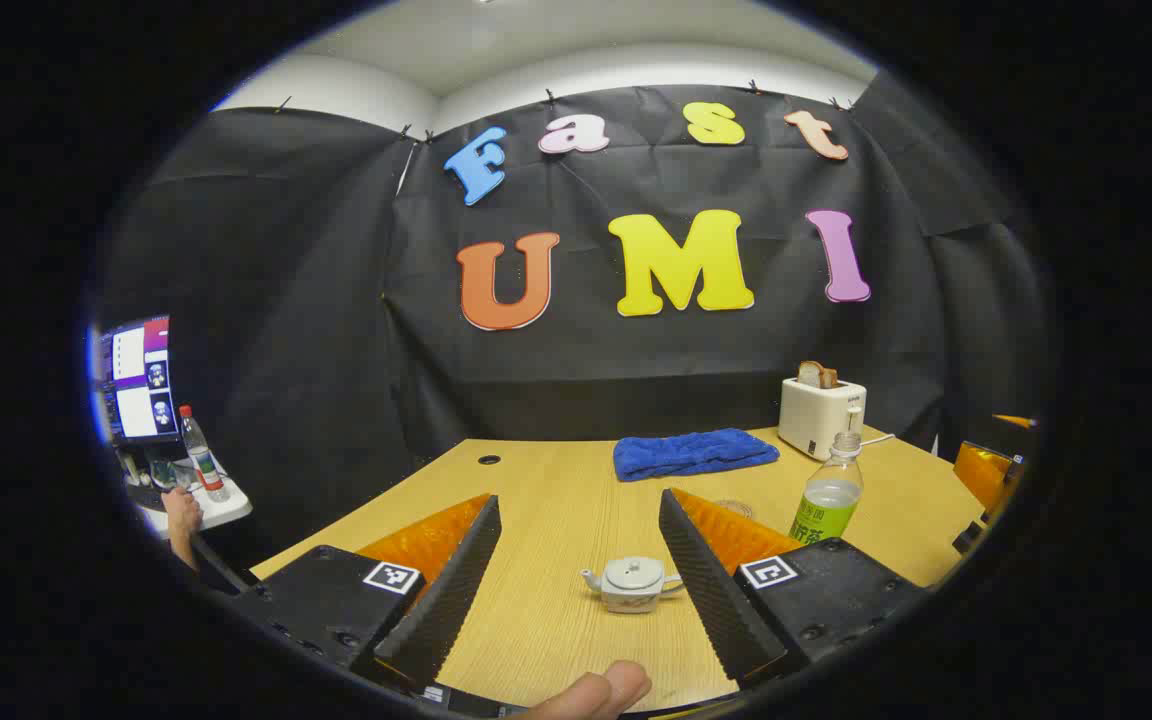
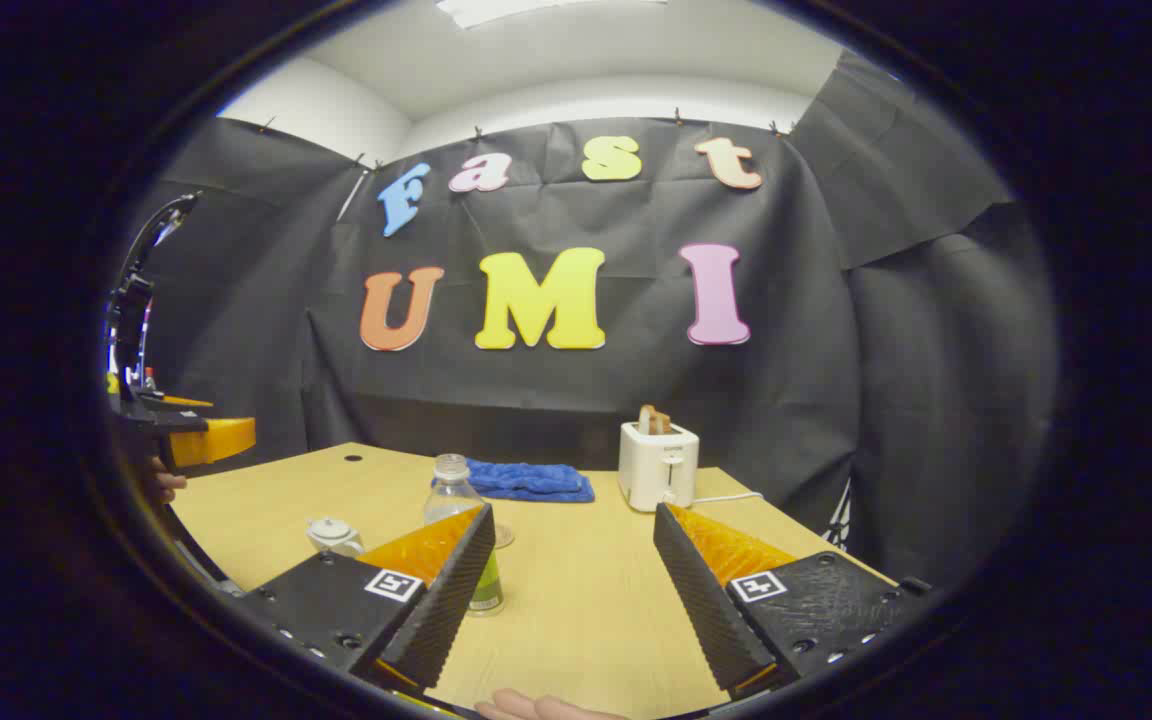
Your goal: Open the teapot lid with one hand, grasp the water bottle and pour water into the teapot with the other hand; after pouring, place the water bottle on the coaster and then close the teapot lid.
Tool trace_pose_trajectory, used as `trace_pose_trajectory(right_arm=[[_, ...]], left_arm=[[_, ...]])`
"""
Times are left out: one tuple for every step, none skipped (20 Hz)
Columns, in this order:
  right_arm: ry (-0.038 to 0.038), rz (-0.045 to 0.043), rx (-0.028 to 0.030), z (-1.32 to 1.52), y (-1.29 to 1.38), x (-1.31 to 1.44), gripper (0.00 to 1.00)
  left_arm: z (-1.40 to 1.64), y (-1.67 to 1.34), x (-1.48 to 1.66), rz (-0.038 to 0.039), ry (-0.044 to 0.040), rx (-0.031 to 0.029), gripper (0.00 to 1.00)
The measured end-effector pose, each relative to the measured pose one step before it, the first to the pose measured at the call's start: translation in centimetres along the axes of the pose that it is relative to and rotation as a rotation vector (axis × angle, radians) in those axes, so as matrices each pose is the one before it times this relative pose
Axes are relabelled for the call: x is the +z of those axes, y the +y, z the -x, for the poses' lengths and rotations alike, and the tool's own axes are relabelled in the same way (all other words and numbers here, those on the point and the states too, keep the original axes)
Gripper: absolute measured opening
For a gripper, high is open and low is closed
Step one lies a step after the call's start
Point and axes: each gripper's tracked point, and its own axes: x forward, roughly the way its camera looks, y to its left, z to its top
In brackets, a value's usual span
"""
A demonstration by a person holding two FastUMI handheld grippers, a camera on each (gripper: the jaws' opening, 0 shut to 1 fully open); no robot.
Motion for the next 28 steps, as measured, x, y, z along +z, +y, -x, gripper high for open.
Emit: trace_pose_trajectory(right_arm=[[-0.00841, -0.00066, 0.01618, -0.217, 0.158, 0.423, 0.95], [-0.01783, 0.00898, 0.00904, -0.01, 0.063, 0.495, 0.96], [-0.00618, 0.00901, -0.02119, 0.004, -0.868, -0.145, 0.95], [-0.00154, 0.00453, -0.02244, -0.04, -0.767, -0.05, 0.95], [-0.00091, -0.00163, -0.00111, -0.067, 0.141, -0.014, 0.95], [0.0016, 0.00003, 0.00749, -0.015, 0.225, 0.013, 0.95], [-0.00148, -0.00055, -0.0014, 0.019, 0.094, -0.094, 0.95], [-0.01096, -0.00419, -0.00823, 0.047, -0.185, 0.205, 0.95], [-0.00959, -0.00212, -0.00547, -0.09, -0.042, 0.168, 0.95], [-0.00356, 0.00188, 0.00276, -0.029, 0.189, -0.01, 0.96], [-0.00034, 0.00367, 0.00369, -0.021, 0.167, -0.246, 0.95], [0.00069, 0.00231, -0.00045, -0.028, 0.028, -0.086, 0.95], [0.00099, 0.00181, 0.0003, -0.086, 0.02, -0.129, 0.95], [0.00267, 0.00319, 0.00327, -0.072, 0.109, -0.116, 0.95], [0.00374, 0.00188, 0.0024, -0.122, 0.144, -0.235, 0.95], [0.00616, 0.0014, 0.00049, -0.122, 0.047, -0.231, 0.95], [0.00621, 0.00319, -0.00219, -0.128, -0.001, -0.365, 0.95], [0.00561, 0.00522, -0.0014, -0.167, 0.018, -0.173, 0.95], [0.00571, 0.00485, 0.00084, -0.112, 0.093, -0.288, 0.95], [0.00373, 0.00418, 0.00057, -0.094, 0.072, -0.184, 0.96], [0.00076, 0.0047, 0.00059, -0.143, 0.073, -0.179, 0.95], [0.00037, 0.0074, -0.00428, -0.148, -0.082, -0.071, 0.96], [-0.00141, 0.00682, -0.00849, -0.057, -0.195, -0.151, 0.97], [-0.00004, 0.00471, -0.007, -0.109, -0.112, -0.102, 0.95], [0.00315, 0.0029, -0.00171, -0.19, 0.056, -0.211, 0.94], [0.00706, -0.00012, 0.004, -0.1, 0.157, -0.233, 0.95], [0.00787, -0.00107, 0.0037, -0.122, 0.159, -0.348, 0.97], [0.00598, -0.00345, 0.0011, -0.074, 0.07, -0.201, 0.95]], left_arm=[[0.022, -0.31, -0.243, 0.02399, 0.0064, -0.01261, 1.0], [0.043, -0.005, -0.022, 0.00999, 0.00171, -0.0033, 1.0], [-0.14, 0.285, 0.043, -0.00053, 0.00055, 0.00913, 1.0], [-0.112, 0.365, -0.088, -0.00136, 0.00281, 0.01094, 1.0], [-0.128, 0.255, -0.262, 0.00398, 0.00857, 0.00612, 1.0], [-0.198, -0.115, -0.344, 0.00901, 0.01415, -0.00163, 1.0], [-0.248, -0.205, -0.324, 0.01078, 0.01397, -0.00565, 1.0], [-0.005, -0.062, -0.151, 0.00897, 0.00911, -0.00586, 1.0], [-0.209, -0.002, -0.231, 0.00797, 0.00486, -0.00492, 1.0], [-0.162, -0.038, -0.055, 0.00343, 0.00231, -0.00327, 1.0], [-0.067, 0.104, 0.007, -0.00016, -0.00312, 0.00272, 1.0], [-0.04, 0.149, 0.064, 0.0003, -0.00914, 0.00225, 1.0], [-0.134, -0.225, 0.161, 0.00456, -0.01061, -0.00619, 1.0], [-0.06, -0.378, 0.183, 0.00474, -0.01053, -0.01283, 1.0], [-0.223, -0.401, 0.163, 0.00469, -0.01333, -0.01291, 1.0], [-0.201, -0.005, -0.098, -0.00106, -0.01062, -0.00866, 1.0], [-0.355, -0.056, -0.212, -0.0088, 0.00172, -0.00552, 1.0], [-0.327, 0.059, -0.471, -0.01346, 0.00664, -0.00111, 1.0], [-0.362, 0.156, -0.19, -0.01332, -0.00243, 0.00781, 1.0], [-0.513, 0.164, -0.187, -0.00862, -0.00543, 0.00509, 1.0], [-0.632, 0.069, -0.555, 0.00177, -0.00165, 0.00309, 1.0], [-0.698, -0.214, -0.603, 0.00032, -0.00227, -0.01215, 1.0], [-0.674, -0.421, -0.739, 0.00358, 0.00442, -0.01959, 1.0], [-0.75, -0.368, -0.663, 0.00619, -0.00091, -0.0187, 1.0], [-0.764, -0.058, -0.468, 0.00827, -0.00865, -0.01168, 1.0], [-0.554, -0.133, -0.597, 0.00429, -0.00191, -0.00744, 1.0], [-0.613, -0.287, -1.226, -0.00177, 0.01892, -0.0108, 1.0], [-0.643, -0.48, -1.056, -0.00866, 0.01434, -0.01631, 1.0]])
